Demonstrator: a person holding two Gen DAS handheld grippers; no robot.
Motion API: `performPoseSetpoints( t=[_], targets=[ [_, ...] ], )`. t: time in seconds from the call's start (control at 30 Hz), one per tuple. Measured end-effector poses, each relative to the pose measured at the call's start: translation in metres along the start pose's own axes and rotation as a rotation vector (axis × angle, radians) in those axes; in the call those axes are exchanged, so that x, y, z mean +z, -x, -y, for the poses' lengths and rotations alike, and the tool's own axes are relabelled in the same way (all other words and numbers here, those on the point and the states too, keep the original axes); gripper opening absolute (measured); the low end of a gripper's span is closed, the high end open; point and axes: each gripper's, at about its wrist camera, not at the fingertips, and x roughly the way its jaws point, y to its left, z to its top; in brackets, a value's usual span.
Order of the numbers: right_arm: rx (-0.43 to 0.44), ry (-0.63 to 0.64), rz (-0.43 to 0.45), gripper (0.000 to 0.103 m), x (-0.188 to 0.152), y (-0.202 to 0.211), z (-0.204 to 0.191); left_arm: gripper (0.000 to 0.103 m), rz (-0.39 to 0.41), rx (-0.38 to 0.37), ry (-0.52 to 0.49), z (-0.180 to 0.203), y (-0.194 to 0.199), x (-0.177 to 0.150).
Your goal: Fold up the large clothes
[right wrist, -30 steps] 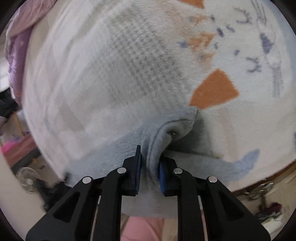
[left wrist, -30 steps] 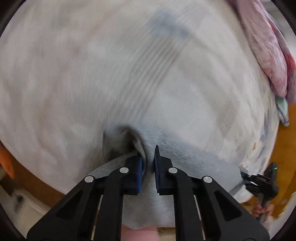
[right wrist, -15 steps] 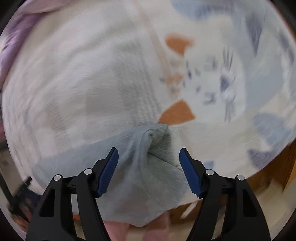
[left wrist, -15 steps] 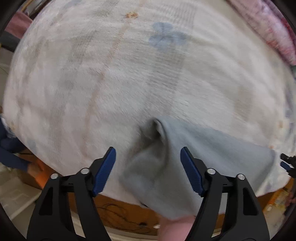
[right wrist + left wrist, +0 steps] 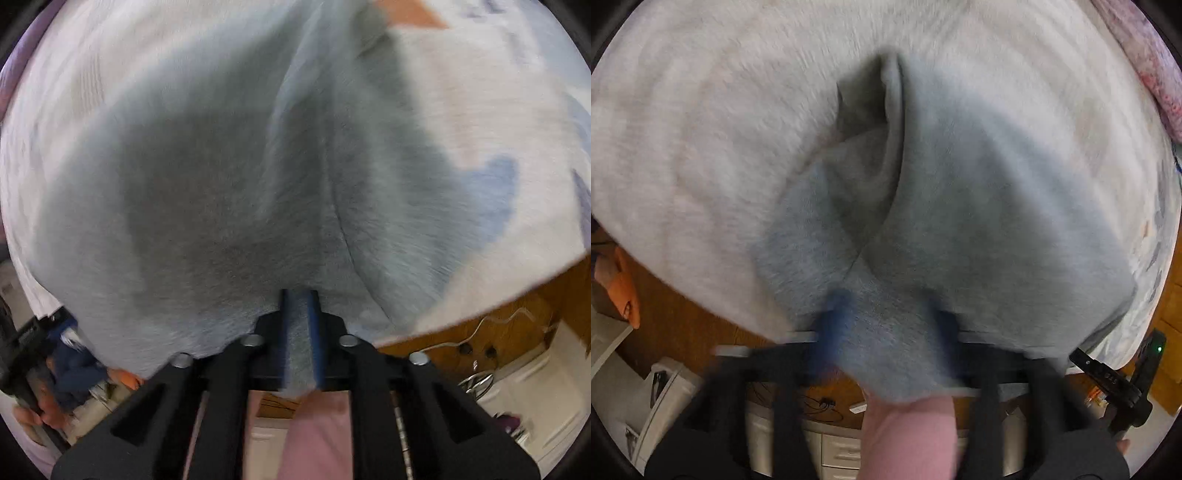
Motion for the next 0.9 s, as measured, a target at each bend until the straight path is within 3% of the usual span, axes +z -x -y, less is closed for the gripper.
performPoseSetpoints(
  t=[0.03,0.07,0.1,0.17,0.33,0.37,0.4,0.43,0.47,0.5,0.6,0.67,0.73,0.83,0.9],
  targets=[
    [0.019,-0.023,0.018,0.073,0.001,0.012,0.003,0.095,0.056,0.018,0.013,0.001,0.018,0.003],
    [0.034,-0.055,0.064,0.092,0.005,0.031,0.007,0.096,0.102,0.002,0.013,0.002,0.034,0.008],
    [0.04,-0.08,0.139,0.095,0.01,0.051,0.012,0.096,0.118,-0.021,0.021,0.003,0.043,0.015],
    [0.062,-0.102,0.208,0.095,0.027,0.074,0.017,0.096,0.12,-0.046,0.077,0.0,0.049,0.033],
    [0.076,-0.176,0.164,0.095,0.095,0.06,0.03,0.095,0.059,-0.074,0.153,-0.002,0.015,0.08],
    [0.098,-0.189,0.143,0.095,0.108,0.05,0.031,0.09,0.044,-0.067,0.158,0.001,0.004,0.089],
    [0.113,-0.194,0.141,0.084,0.116,0.045,0.03,0.072,0.043,-0.075,0.151,0.002,-0.003,0.089],
    [0.141,-0.199,0.148,0.039,0.125,0.035,0.026,0.026,0.039,-0.105,0.122,0.007,-0.01,0.092],
    [0.155,-0.2,0.138,0.025,0.129,0.029,0.023,0.022,0.046,-0.079,0.101,0.012,-0.011,0.094],
    [0.148,-0.214,0.135,0.022,0.131,0.027,0.02,0.017,0.059,-0.063,0.087,0.014,-0.01,0.094],
    [0.136,-0.203,0.163,0.017,0.134,0.042,-0.006,0.015,0.12,-0.076,0.019,0.032,0.021,0.096],
    [0.167,-0.183,0.214,0.016,0.135,0.068,-0.014,0.014,0.134,-0.123,-0.008,0.042,0.045,0.098],
    [0.196,-0.204,0.259,0.015,0.139,0.087,-0.016,0.014,0.168,-0.115,-0.04,0.05,0.062,0.102],
    [0.235,-0.214,0.345,0.015,0.155,0.116,-0.023,0.014,0.247,-0.147,-0.109,0.072,0.092,0.116],
    [0.197,-0.178,0.374,0.017,0.178,0.13,-0.032,0.015,0.266,-0.151,-0.122,0.083,0.101,0.13]
  ],
)
